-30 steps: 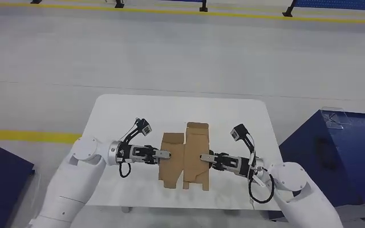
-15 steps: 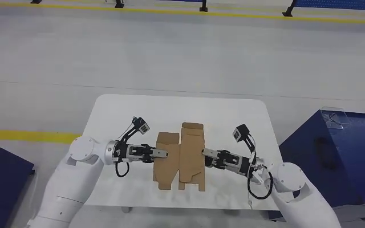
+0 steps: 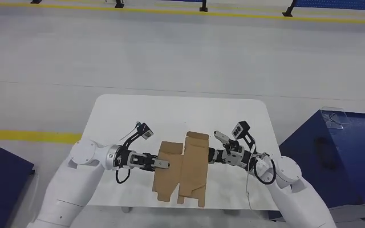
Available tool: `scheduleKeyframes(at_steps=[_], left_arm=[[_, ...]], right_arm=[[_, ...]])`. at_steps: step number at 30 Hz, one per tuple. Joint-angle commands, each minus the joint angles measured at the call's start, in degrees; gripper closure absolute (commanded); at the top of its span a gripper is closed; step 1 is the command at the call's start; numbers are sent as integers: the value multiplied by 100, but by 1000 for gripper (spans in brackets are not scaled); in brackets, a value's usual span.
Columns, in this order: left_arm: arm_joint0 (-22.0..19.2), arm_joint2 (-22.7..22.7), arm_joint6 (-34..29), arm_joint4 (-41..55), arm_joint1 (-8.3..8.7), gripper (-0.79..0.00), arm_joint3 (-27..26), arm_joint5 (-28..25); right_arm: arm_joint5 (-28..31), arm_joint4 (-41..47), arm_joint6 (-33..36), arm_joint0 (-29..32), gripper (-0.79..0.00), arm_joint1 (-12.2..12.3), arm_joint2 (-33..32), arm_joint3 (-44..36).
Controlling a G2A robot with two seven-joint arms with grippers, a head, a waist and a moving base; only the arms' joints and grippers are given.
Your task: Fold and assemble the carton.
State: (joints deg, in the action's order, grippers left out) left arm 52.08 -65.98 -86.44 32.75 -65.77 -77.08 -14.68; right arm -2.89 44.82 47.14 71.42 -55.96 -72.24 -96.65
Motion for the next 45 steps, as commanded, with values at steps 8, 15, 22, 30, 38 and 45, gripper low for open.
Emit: scheduleKeyframes(at_steps=[8,15,22,30,38,45], left_arm=[[60,72,-107,-110,35,0,-118,-57],[51,102,-97,-150,57,-785,-132,-68],[13,23,-79,-170,87,-785,-63,-37],[13,23,-79,-170,87,-785,-63,-37],[252,-571,1096,-1423,219,-785,-594,-1018],[871,-993,2952,-5129,347,-785,-1978,-2400]], right_arm=[[-29,-182,-11,2,0,-26,12,-31],[-305,153,37,-16,0,-69,79,78],[-305,153,37,-16,0,-69,79,78],[-305,153,37,-16,0,-69,79,78],[-8,-685,-1479,366,0,-94,-8,-936],[849,-1944,-2538,660,0,-148,45,-1379]])
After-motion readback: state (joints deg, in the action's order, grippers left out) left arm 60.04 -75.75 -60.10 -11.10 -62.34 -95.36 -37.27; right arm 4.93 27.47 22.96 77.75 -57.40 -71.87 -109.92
